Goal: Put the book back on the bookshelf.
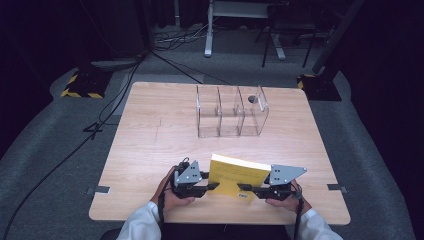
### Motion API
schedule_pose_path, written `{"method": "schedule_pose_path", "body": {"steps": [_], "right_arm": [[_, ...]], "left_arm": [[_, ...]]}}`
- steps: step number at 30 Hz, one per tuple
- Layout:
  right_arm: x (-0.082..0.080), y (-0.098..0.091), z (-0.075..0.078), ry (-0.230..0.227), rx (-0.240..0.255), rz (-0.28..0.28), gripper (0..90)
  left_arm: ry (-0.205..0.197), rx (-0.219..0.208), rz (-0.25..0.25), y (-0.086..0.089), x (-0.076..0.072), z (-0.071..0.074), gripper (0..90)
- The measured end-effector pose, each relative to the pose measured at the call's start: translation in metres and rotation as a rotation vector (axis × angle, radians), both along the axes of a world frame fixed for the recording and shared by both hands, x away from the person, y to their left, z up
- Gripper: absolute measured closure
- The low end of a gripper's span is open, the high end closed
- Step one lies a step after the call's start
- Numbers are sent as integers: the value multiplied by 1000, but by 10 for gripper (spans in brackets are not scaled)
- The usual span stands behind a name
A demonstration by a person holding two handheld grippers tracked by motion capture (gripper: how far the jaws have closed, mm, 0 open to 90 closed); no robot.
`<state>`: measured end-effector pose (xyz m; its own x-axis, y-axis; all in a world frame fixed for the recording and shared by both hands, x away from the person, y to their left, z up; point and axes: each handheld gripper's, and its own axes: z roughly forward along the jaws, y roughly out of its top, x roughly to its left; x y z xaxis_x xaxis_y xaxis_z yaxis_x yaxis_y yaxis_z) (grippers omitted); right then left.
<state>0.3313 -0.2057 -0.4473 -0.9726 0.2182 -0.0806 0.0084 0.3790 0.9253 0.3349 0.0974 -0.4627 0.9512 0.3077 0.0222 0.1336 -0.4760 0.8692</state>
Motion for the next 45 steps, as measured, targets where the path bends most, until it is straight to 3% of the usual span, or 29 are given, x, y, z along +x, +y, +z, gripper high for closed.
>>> {"method": "schedule_pose_path", "body": {"steps": [6,9,11,15,19,22,23,29,30,34,38,45], "right_arm": [[4,-13,0,-8,5,-65,743],[7,-20,-1,-10,8,-93,749],[9,-22,-1,-3,14,-107,750],[11,-26,-2,-2,19,-129,751],[14,-31,-2,-9,20,-171,753],[17,-36,-2,-17,25,-221,754],[17,-36,-2,-17,25,-221,754],[19,-42,-1,-22,29,-279,756],[19,-44,-1,-21,30,-298,757],[20,-48,0,-26,36,-327,757],[21,-52,2,-36,36,-362,758],[23,-59,3,-48,38,-417,759]], "left_arm": [[-4,-8,28,-18,14,-1,595],[1,-11,45,-26,20,-1,524],[-2,-8,80,-28,23,-2,480],[7,20,105,-25,23,-3,392],[24,51,154,-13,24,-4,342],[40,117,214,-2,24,-6,266],[40,117,214,-2,24,-6,250],[83,217,313,24,19,-19,202],[99,235,337,34,16,-24,191],[124,275,383,51,12,-31,170],[150,287,424,69,7,-36,170],[196,250,479,86,5,-40,156]]}}
